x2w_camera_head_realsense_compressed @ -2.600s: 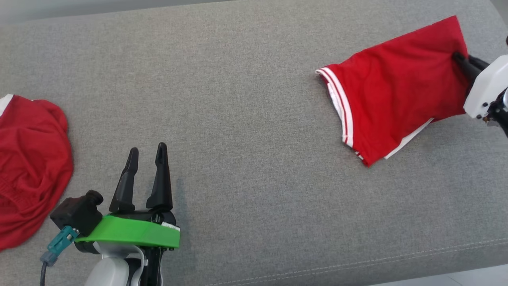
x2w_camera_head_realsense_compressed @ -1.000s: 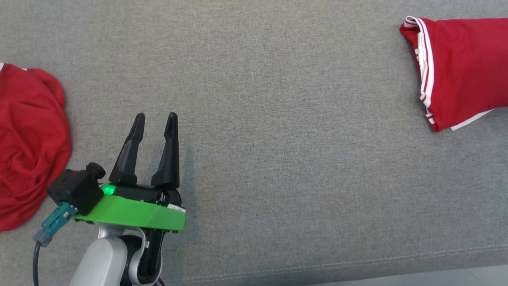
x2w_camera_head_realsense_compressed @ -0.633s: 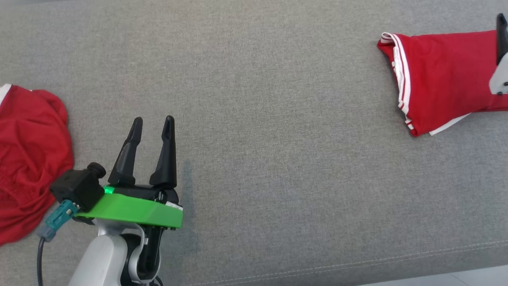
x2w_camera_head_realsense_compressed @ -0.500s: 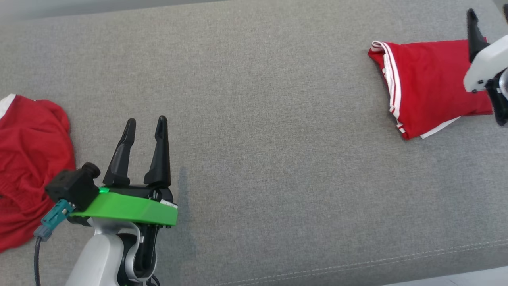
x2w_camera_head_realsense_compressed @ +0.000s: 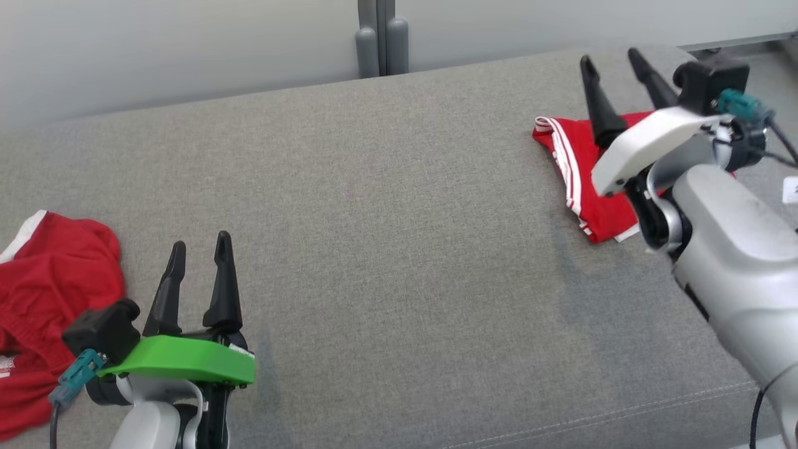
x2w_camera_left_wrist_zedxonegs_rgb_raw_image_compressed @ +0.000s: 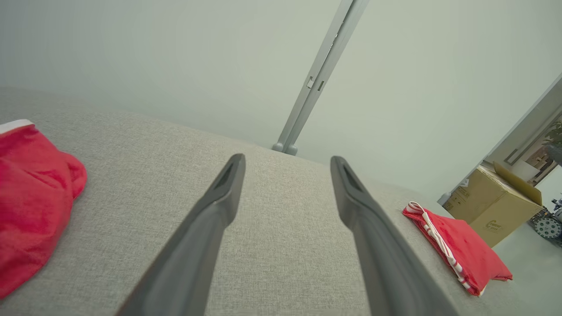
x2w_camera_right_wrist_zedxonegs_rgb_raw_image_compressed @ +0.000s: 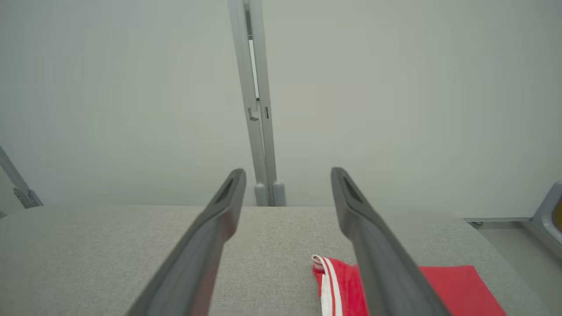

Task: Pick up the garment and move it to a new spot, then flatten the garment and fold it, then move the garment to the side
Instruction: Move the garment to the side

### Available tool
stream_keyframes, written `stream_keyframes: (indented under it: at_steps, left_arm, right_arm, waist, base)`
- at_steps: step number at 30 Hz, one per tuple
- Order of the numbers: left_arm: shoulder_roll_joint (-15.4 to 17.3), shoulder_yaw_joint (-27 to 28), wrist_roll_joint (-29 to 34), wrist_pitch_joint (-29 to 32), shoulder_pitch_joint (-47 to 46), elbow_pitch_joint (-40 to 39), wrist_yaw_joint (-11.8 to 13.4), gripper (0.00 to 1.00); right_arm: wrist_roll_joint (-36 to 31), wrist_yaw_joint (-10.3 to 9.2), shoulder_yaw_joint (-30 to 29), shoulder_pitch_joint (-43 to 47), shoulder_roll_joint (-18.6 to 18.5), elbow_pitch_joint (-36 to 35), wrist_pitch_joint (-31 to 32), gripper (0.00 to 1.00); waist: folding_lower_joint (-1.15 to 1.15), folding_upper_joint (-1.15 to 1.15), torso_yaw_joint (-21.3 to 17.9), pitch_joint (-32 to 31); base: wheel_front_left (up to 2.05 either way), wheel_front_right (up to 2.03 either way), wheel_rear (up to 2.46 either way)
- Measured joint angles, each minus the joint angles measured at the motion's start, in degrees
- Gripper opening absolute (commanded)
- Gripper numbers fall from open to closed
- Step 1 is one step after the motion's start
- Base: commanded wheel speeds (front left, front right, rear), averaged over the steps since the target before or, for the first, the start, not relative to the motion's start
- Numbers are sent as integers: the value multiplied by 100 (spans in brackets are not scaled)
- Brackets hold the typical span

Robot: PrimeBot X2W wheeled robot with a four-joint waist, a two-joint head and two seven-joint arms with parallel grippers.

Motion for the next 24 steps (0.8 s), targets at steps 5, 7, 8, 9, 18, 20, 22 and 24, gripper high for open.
stream_keyframes:
  at_steps: [5, 7, 8, 9, 18, 20, 22, 24]
  left_arm:
    - [8, 83, 109, -35, 136, 81, 46, 100]
    - [48, 109, 243, -52, 230, 108, 48, 100]
    - [54, 133, 309, -53, 280, 118, 49, 100]
    - [48, 144, 313, -53, 315, 121, 49, 100]
    - [32, 183, 510, -96, 698, 152, 102, 100]
    - [26, 187, 586, -96, 777, 171, 103, 100]
    - [26, 204, 701, -102, 860, 202, 115, 100]
    - [25, 207, 734, -102, 910, 204, 118, 100]
  right_arm:
    - [-140, -88, -270, 761, 196, -435, 0, 100]
    - [-249, -92, -355, 998, 261, -587, 0, 100]
    - [-319, -93, -410, 1117, 315, -671, 0, 100]
    - [-390, -93, -449, 1233, 348, -756, 0, 100]
    - [-1091, -97, -1013, 2098, 472, -1194, 0, 100]
    - [-1226, -97, -1138, 2269, 483, -1283, 0, 100]
    - [-1330, -97, -1254, 2444, 509, -1360, 0, 100]
    - [-1405, -97, -1322, 2538, 519, -1395, 0, 100]
  waist:
    - [0, 0, -89, -228]
    - [0, 0, -122, -293]
    - [0, 0, -138, -321]
    - [0, 0, -154, -345]
    - [0, 0, -241, -486]
    - [0, 0, -250, -508]
    - [0, 0, -255, -542]
    - [0, 0, -258, -563]
  base:
    - [0, 0, 0]
    - [0, 0, 0]
    - [0, 0, 0]
    - [0, 0, 0]
    - [0, 0, 0]
    - [0, 0, 0]
    - [0, 0, 0]
    - [0, 0, 0]
